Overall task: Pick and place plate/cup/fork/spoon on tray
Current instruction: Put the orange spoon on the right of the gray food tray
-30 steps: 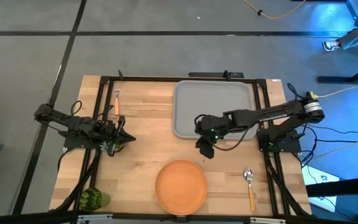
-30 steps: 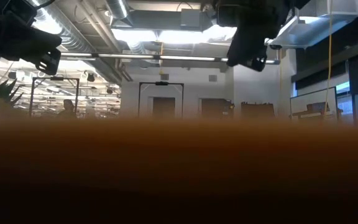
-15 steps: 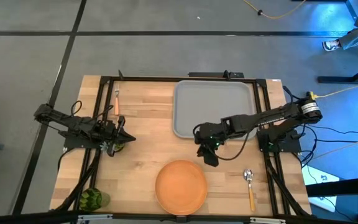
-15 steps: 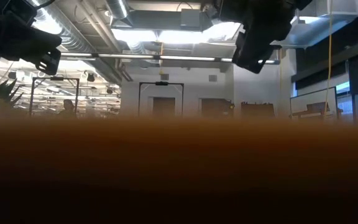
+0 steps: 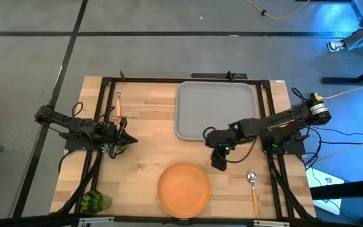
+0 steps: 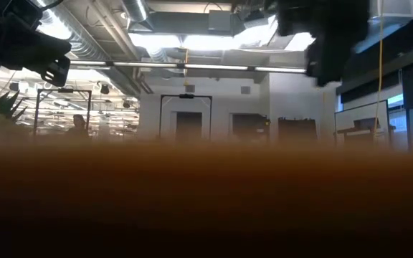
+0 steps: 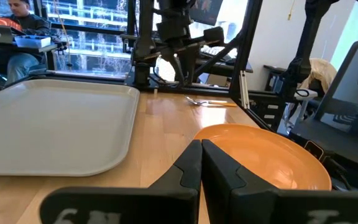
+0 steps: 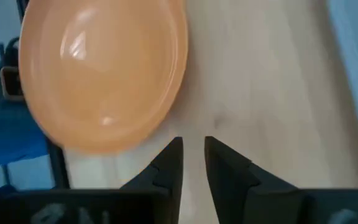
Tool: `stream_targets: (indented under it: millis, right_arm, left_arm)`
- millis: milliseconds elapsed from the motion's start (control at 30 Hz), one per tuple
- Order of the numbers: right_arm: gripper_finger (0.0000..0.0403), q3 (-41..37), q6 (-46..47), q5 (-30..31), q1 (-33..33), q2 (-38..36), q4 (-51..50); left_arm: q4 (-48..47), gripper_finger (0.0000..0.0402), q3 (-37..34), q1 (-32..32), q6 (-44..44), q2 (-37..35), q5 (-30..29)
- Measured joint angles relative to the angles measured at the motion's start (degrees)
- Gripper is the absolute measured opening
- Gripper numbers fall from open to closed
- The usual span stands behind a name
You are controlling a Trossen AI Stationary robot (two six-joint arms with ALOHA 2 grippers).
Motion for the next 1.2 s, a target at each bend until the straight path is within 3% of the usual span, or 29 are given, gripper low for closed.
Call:
stream_targets:
  millis: [333, 600, 733, 1200]
  right_arm:
    - [0.0063, 0.0, 24.6, 1.1, 11.5, -8.3, -16.9]
    - [0.0063, 0.0, 57.4, -5.4, 22.8, -9.3, -21.5]
    - [0.0063, 0.0, 69.8, -5.8, 26.5, -8.3, -21.4]
    - [0.0051, 0.0, 71.4, -7.8, 28.4, -6.7, -23.6]
  left_arm:
    - [0.0, 0.0000, 0.0, 0.0, 0.0, 0.0, 0.0]
    - [0.0, 0.0000, 0.0, 0.0, 0.0, 0.0, 0.0]
    - [0.0, 0.0000, 0.0, 0.0, 0.0, 0.0, 0.0]
    - [0.0, 0.0000, 0.0, 0.0, 0.0, 0.0, 0.0]
